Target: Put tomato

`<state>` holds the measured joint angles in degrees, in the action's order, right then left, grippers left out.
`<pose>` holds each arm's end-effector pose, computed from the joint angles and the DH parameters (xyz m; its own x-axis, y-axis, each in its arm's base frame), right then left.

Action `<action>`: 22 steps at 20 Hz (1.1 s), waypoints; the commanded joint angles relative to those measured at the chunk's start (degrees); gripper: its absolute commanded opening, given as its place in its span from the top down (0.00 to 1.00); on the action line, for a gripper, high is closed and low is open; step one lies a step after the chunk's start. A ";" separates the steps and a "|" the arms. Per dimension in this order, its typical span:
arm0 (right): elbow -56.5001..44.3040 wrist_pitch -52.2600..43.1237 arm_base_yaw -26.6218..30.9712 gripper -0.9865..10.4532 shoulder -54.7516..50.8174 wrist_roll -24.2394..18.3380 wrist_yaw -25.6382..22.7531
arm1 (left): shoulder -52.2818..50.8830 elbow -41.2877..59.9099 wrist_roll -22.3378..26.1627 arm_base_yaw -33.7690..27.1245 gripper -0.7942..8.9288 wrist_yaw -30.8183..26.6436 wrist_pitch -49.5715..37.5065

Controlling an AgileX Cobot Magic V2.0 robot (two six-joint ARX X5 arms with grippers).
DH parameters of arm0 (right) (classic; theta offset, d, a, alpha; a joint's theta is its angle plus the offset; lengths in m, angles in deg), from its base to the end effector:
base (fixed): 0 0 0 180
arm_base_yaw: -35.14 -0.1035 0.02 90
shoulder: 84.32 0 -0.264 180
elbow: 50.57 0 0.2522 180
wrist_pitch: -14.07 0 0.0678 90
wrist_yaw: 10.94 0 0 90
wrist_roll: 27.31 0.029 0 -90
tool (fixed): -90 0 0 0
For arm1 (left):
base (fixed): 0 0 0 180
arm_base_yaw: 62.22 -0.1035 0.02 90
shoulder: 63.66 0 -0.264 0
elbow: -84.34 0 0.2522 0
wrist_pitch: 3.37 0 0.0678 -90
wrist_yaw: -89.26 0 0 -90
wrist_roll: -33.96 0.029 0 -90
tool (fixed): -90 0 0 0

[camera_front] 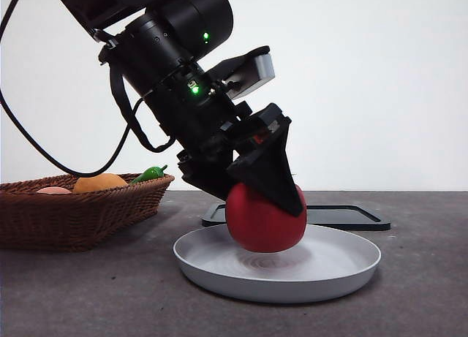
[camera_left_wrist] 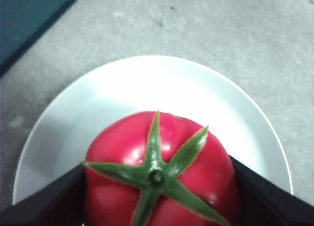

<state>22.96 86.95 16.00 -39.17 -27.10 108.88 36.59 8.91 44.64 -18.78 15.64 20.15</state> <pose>0.1105 0.0536 0.3454 0.4216 0.6727 -0.6081 -0.6171 0.7042 0.3512 0.2554 -0.2531 0.1860 0.2691 -0.6433 -0.7168 0.8825 0.4627 -0.0839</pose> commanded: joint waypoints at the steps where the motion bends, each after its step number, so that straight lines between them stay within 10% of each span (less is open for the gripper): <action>1: 1.11 -0.31 -0.28 0.57 0.48 -0.26 -0.04 | 1.86 -0.92 0.85 0.79 0.60 -0.11 -0.79; 22: 1.11 0.15 -0.28 0.57 0.48 -0.26 -0.04 | -2.19 -1.55 -0.50 0.68 0.34 -0.35 0.02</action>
<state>22.96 87.38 16.00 -39.17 -27.10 108.88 34.38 8.89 44.75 -18.27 15.49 20.55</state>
